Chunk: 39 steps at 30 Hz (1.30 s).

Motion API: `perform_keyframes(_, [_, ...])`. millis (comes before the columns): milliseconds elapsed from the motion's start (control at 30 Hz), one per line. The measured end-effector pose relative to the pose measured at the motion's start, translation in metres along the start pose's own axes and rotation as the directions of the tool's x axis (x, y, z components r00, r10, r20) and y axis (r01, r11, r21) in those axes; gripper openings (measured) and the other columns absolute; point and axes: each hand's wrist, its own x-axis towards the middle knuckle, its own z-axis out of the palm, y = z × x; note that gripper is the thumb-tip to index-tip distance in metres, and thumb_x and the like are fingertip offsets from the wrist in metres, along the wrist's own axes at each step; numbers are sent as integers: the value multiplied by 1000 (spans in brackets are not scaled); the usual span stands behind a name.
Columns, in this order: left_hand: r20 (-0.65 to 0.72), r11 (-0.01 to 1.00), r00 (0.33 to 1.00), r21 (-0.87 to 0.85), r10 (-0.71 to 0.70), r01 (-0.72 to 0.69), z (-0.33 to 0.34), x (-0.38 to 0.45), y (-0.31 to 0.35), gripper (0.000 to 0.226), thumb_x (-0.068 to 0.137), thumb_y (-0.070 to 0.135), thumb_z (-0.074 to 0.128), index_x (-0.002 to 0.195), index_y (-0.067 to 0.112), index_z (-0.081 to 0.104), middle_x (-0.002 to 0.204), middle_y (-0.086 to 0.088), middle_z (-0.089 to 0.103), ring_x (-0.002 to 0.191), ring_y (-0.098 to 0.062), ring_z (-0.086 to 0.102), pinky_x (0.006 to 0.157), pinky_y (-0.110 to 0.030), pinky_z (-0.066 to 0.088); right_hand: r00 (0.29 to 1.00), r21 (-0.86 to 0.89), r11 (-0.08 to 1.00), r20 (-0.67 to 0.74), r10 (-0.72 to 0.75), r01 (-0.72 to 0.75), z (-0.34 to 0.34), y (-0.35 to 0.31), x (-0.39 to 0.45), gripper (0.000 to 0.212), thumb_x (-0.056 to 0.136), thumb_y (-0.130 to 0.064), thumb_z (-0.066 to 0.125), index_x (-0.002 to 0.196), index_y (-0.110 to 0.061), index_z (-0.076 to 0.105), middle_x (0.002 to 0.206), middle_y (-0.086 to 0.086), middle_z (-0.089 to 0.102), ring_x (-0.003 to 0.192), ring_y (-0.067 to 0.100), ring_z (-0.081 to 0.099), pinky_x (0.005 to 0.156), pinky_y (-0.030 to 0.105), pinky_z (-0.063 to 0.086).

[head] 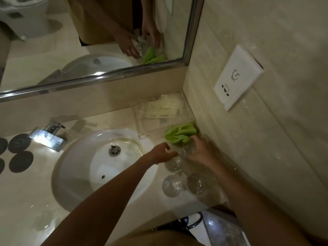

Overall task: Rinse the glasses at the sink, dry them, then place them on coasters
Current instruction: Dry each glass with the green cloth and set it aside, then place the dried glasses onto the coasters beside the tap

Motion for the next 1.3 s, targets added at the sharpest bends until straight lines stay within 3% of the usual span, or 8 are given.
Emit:
perform_keyframes(100, [2,983,999,177,51,-50,16,-2,-1,81,80,55,74,142,15,42,137,-12,48,120,-29,55,92,-37,53,996,-56,998,86,-16,21,8,2,-1,99,75,-39,82,155,-28,24,155,17,28,140,38,35,110,44,35])
perform_keyframes(200, [-40,966,998,257,50,-38,32,-1,-3,93,71,61,78,143,19,37,137,-11,45,123,-33,53,101,-48,49,998,62,998,62,-15,11,21,3,3,110,66,-28,89,154,-25,24,156,19,23,142,38,32,112,46,35])
perform_keyframes(367, [-88,959,996,283,35,-9,47,0,-8,103,65,63,82,143,16,33,136,-13,41,125,-37,48,99,-51,48,993,111,991,-105,-58,69,29,-1,2,79,74,-20,85,141,-19,44,145,14,43,129,35,48,102,41,44])
perform_keyframes(533, [-167,966,984,258,67,-22,48,-3,-13,90,67,53,85,134,11,40,128,-16,44,117,-36,52,94,-45,51,986,22,990,-94,-135,138,25,-8,-5,66,71,-22,84,128,-15,52,128,14,55,114,35,55,89,36,49])
perform_keyframes(700, [-267,990,956,32,-125,138,22,-18,-18,93,66,63,78,130,2,48,120,-15,57,111,-30,59,84,-34,53,982,-7,984,-65,-179,179,7,-35,-11,80,64,-44,87,127,-17,46,123,11,60,112,30,59,81,35,51])
perform_keyframes(800, [-247,955,933,-207,-263,214,-11,-35,-30,68,70,62,73,103,3,65,85,-6,68,76,-22,69,58,-24,53,967,-53,967,-51,-250,248,-6,-63,-11,87,65,-44,86,133,-15,40,120,12,63,109,30,62,79,33,51])
perform_keyframes(1100, [152,430,880,-827,-451,363,-92,-114,-121,57,69,59,65,97,9,59,82,-9,69,60,-17,52,54,-23,37,895,-212,869,121,-430,447,11,-181,-26,81,62,-44,84,124,-22,36,116,8,56,100,31,55,70,34,45])
perform_keyframes(1300, [143,-58,948,-990,-283,132,-112,-168,-205,68,73,46,69,120,-2,59,106,-19,69,76,-27,64,63,-28,54,815,-247,778,239,-528,577,44,-272,-56,88,63,-47,80,135,-23,36,122,6,58,104,29,58,71,31,44])
